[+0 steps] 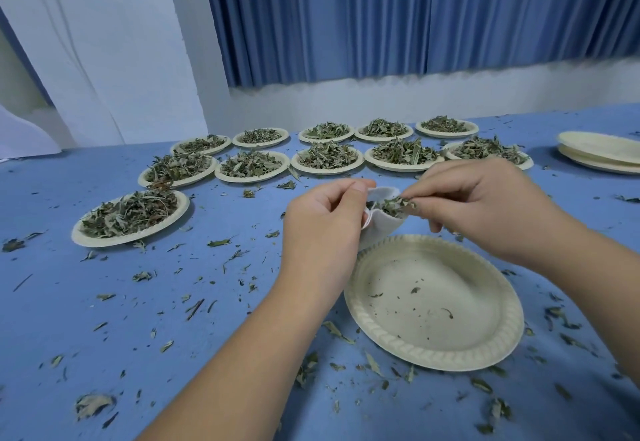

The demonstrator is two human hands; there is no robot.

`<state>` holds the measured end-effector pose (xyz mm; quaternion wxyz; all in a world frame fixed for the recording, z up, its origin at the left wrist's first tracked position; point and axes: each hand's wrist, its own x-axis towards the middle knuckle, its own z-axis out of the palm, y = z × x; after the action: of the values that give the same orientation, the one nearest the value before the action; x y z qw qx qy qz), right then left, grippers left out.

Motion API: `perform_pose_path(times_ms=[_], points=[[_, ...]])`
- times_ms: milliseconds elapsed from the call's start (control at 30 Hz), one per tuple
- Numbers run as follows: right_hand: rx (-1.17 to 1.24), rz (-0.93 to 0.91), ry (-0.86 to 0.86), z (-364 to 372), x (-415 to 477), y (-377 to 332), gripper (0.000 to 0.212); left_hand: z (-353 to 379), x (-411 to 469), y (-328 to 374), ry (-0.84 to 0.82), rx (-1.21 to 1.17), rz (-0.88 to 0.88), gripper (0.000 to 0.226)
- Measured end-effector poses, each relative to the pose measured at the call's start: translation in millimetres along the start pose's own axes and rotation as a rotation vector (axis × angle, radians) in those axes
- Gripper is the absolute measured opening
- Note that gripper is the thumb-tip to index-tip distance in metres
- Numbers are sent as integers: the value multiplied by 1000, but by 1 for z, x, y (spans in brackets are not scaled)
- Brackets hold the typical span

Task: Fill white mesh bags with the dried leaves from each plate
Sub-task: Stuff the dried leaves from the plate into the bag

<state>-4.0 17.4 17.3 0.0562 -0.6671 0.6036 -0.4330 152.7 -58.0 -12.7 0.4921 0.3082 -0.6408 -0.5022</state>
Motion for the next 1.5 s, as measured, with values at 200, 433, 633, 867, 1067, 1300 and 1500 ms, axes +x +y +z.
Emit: perform_pose_path(times_ms=[200,433,633,867,1067,1300,1500], points=[[-91,23,-4,14,2,-8,15,3,-4,3,-50,8,-22,21],[26,303,26,20,6,-4,22,6,-8,7,-83,-1,-16,23],[449,561,-245,27,5,0,24,10,-12,9,-147,41,71,23],[224,413,-134,34,7,-9,15,19,-24,13,-186,68,126,23],[424,351,-287,9,2,-9,20,9,-17,16,-23,111,194,21],[483,395,-359,3,1,-14,13,12,-22,19,-74,103,224,24],[277,335,-208,23,0,-17,22,21,-32,16,-161,166,303,19]])
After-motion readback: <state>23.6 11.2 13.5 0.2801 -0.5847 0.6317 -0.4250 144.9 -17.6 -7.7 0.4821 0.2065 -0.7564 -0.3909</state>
